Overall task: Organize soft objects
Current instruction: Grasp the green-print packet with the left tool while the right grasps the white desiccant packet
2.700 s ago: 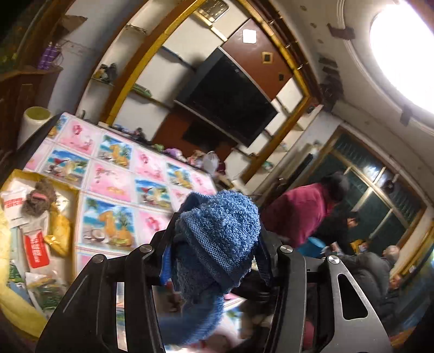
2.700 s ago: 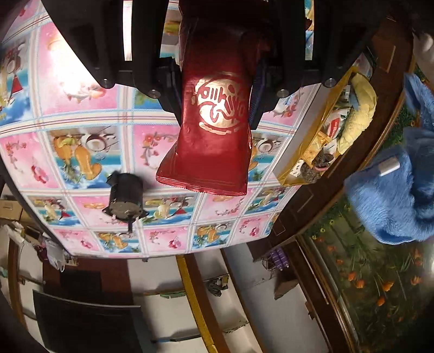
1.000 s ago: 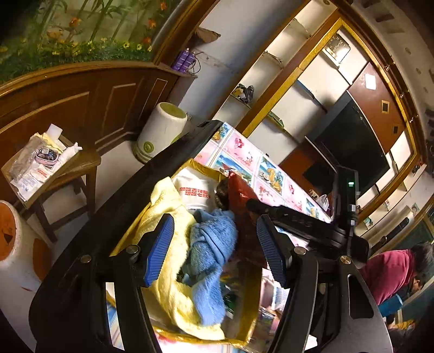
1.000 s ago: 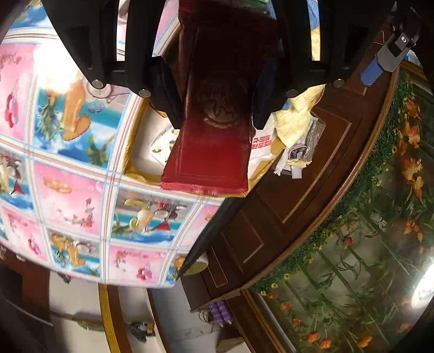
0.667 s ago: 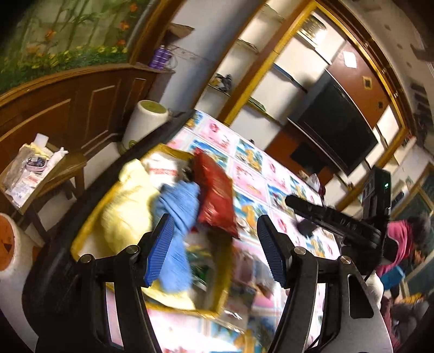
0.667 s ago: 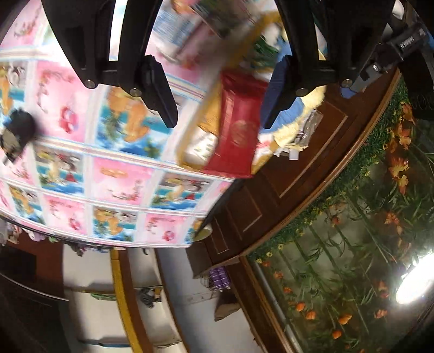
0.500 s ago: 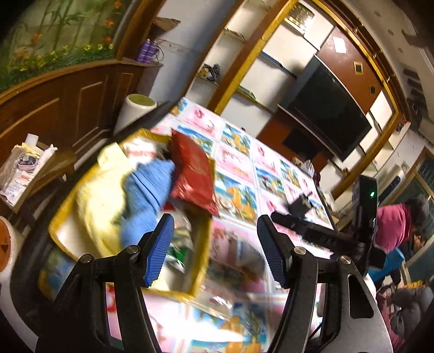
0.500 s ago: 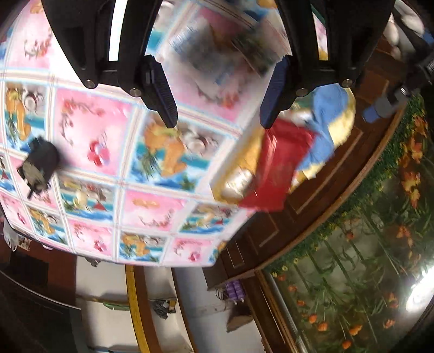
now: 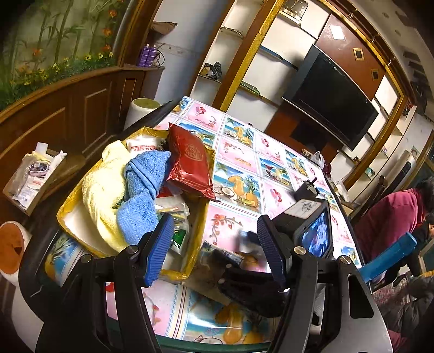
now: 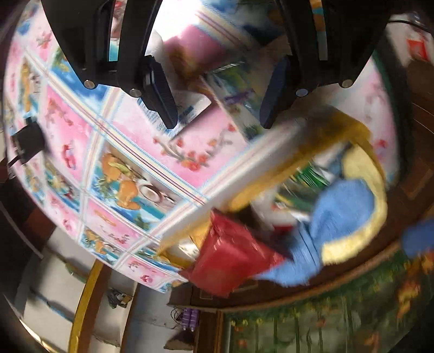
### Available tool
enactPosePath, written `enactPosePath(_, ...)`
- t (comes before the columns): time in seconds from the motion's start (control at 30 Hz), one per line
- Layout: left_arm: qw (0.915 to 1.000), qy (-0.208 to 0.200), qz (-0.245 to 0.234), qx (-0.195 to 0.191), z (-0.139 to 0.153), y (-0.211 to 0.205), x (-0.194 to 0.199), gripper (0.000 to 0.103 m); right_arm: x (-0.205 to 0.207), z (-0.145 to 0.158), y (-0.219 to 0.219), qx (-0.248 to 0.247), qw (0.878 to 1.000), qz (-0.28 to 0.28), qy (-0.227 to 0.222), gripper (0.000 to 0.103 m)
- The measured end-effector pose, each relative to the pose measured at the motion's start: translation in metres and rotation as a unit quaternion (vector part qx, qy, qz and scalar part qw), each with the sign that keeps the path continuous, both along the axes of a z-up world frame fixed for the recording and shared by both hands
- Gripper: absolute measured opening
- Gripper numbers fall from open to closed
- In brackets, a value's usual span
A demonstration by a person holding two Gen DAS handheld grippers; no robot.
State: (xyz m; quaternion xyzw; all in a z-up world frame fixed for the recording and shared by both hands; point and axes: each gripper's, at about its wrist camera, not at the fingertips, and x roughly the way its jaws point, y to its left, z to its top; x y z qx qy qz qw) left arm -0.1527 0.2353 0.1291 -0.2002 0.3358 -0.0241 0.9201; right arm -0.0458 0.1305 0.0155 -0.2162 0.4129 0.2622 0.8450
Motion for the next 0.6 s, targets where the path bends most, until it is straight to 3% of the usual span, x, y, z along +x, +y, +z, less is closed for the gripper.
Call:
enactPosePath(0.27,0.999,0.005,-0.044,0.004,-0.01,-0.021,0.007,0.064,0.019,-0.004,-0.074,-0.011,0.995,-0.097,0.014,0.063)
enactPosePath(0.37,0.997,0.013,-0.074,0.018,-0.017,-0.036,0.012,0.064,0.02,0.011,-0.109,0.062,0.992,-0.101,0.04,0.063)
enactPosePath(0.47,0.9943,0.029,-0.099,0.026,-0.027,-0.049,0.017,0.064,0.019,0.033,-0.131,0.113,0.986,-0.118,0.022,0.063)
enactPosePath(0.6,0.9979,0.013,-0.064,0.003,-0.026,-0.033,0.012,0.064,0.018,0.045,-0.113,0.134,0.987,-0.082,0.027,0.063)
